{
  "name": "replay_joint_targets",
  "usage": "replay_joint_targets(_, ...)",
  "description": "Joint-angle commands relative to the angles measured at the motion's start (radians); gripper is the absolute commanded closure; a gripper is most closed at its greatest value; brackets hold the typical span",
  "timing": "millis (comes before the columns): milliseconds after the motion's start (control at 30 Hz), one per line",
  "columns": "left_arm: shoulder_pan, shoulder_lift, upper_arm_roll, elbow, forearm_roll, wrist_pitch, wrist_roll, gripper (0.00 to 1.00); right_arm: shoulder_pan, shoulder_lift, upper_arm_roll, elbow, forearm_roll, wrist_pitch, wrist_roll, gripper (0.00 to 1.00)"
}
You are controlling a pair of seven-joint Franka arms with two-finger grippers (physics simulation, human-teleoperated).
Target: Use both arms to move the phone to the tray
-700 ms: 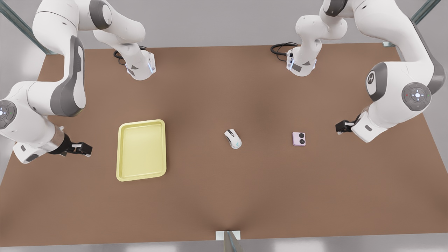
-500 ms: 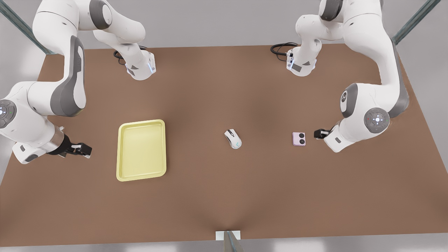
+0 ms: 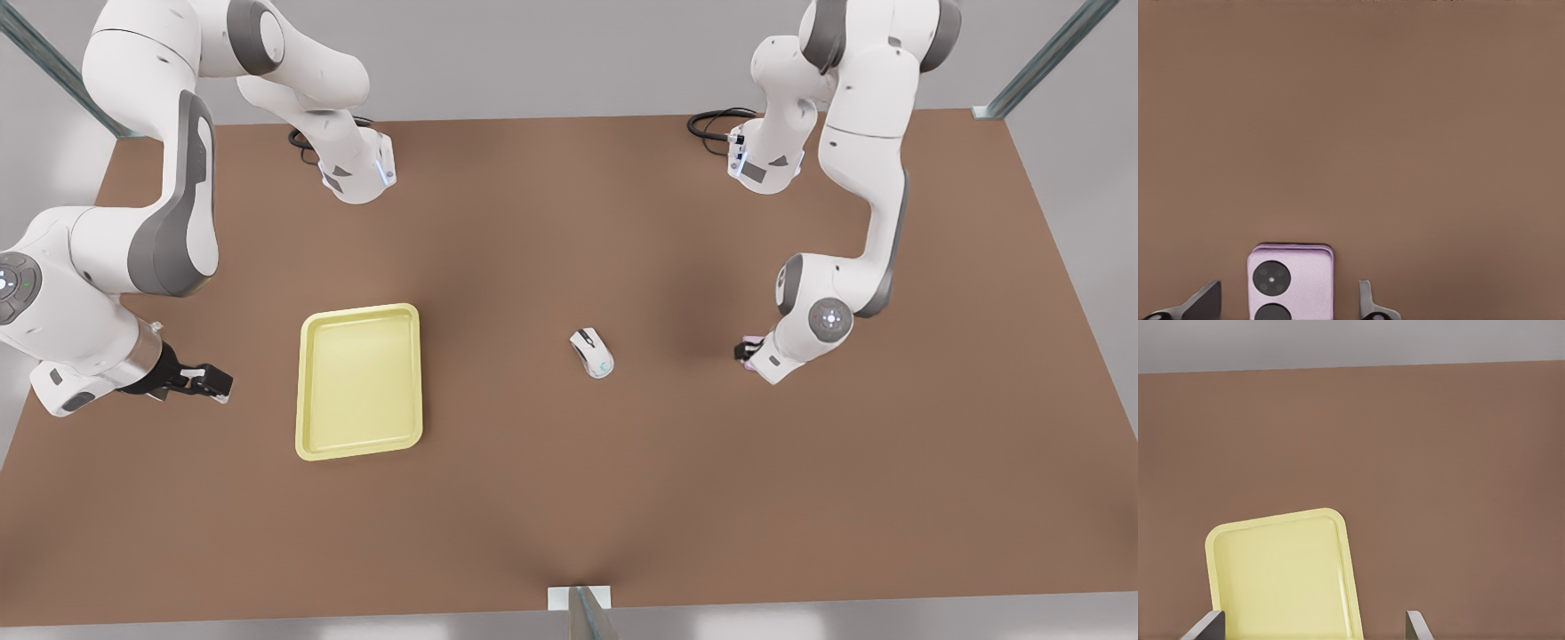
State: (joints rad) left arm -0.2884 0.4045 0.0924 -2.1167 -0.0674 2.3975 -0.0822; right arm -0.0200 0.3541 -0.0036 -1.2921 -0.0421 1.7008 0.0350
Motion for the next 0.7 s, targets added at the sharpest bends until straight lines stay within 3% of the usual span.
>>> replay_joint_targets(0, 0.0, 0.002, 0.001, -0.011, 0.001, 0.121, -0.07, 0.0, 0.0, -0.001, 0.001, 0.001, 0.001, 0.0, 0.003, 0.0)
replay_joint_targets(167, -0.001, 0.004, 0.003, -0.106, 0.001, 0.2, -0.048, 0.0, 0.0, -0.001, -0.001, 0.001, 0.001, -0.001, 0.003, 0.0)
replay_joint_targets(600, -0.001, 0.031, 0.006, -0.12, 0.003, 0.201, -0.028, 0.0, 0.002, -0.001, 0.001, 0.001, 0.001, -0.001, 0.002, 0.0)
replay_joint_targets(667, -0.001, 0.033, 0.006, -0.12, 0.003, 0.201, -0.027, 0.09, 0.0, -0.001, 0.001, 0.001, 0.001, -0.001, 0.002, 0.0)
